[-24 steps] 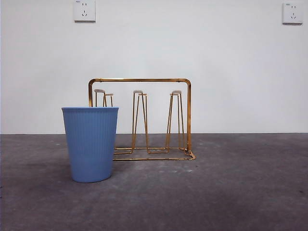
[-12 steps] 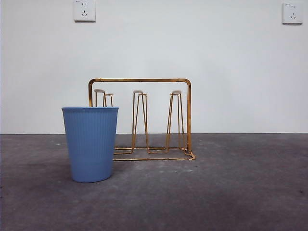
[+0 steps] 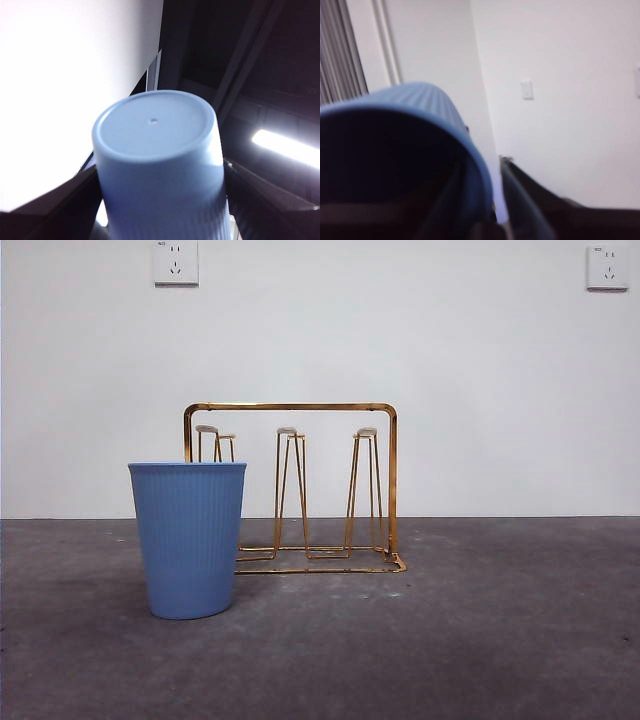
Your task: Pick up cup 1,put cup 1 in the cup rack,pick up cup 2,put cup 2 in the cup rack
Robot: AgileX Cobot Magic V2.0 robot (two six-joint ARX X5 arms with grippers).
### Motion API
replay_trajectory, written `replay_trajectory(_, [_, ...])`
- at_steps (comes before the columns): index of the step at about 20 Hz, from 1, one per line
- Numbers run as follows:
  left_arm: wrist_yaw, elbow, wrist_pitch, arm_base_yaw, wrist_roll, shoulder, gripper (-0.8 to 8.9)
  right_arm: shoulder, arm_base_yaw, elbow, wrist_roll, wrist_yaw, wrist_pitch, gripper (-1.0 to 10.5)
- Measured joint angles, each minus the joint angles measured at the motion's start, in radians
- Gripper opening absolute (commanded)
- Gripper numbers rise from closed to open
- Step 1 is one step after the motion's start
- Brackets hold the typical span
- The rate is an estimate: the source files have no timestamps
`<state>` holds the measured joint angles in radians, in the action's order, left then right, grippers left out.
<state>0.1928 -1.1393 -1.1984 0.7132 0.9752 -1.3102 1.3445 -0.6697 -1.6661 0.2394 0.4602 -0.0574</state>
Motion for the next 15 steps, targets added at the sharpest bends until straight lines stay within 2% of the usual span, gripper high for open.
replay_trajectory(4, [0.022,0.0,0.011,-0.015,-0.006,0.0,-0.08,-0.018,0.002,0.0,-0.008,-0.007,-0.074,2.3])
replay_trajectory(8, [0.049,0.0,0.053,-0.036,-0.007,0.001,-0.08,-0.068,0.003,0.0,-0.066,-0.058,-0.195,2.3])
replay_trajectory(12, [0.072,0.0,0.117,-0.048,-0.035,0.002,-0.08,-0.153,0.003,0.0,-0.167,-0.219,-0.39,2.3])
replay_trajectory(15, [0.086,0.0,0.211,-0.048,-0.093,0.01,-0.08,-0.222,0.003,0.0,-0.246,-0.368,-0.552,2.3])
